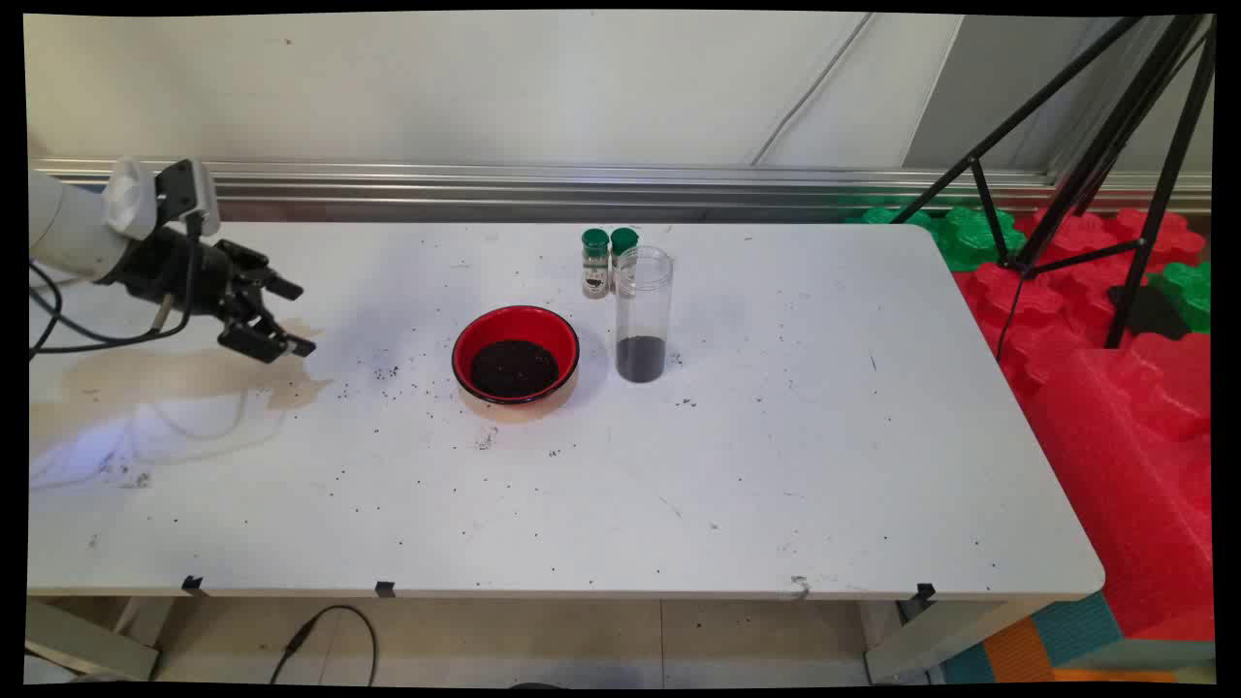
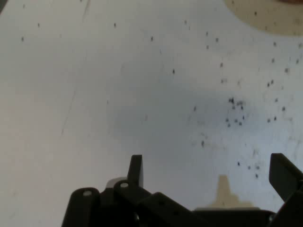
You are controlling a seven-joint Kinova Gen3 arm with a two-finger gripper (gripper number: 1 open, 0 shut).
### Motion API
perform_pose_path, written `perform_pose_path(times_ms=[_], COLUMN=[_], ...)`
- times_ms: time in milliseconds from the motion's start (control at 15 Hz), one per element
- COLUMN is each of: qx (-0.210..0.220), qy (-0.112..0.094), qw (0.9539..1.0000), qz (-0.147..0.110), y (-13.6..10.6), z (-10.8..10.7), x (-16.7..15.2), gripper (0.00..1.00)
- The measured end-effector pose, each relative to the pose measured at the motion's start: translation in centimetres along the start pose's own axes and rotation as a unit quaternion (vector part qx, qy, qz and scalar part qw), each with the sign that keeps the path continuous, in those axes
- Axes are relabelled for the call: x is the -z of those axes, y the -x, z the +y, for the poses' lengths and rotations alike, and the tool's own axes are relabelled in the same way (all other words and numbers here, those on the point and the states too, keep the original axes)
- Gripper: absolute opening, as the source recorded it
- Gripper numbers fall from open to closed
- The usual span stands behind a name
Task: Pick up the black seasoning powder from the table
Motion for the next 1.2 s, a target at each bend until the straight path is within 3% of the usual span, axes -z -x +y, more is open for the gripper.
perform_pose_path(times_ms=[467,1200], qx=[-0.019,-0.083], qy=[0.008,0.055], qw=[0.9997,0.9934], qz=[0.015,0.056], y=[-4.1,-10.8], z=[0.0,1.2], x=[-0.5,-1.5], gripper=[1.00,1.00])
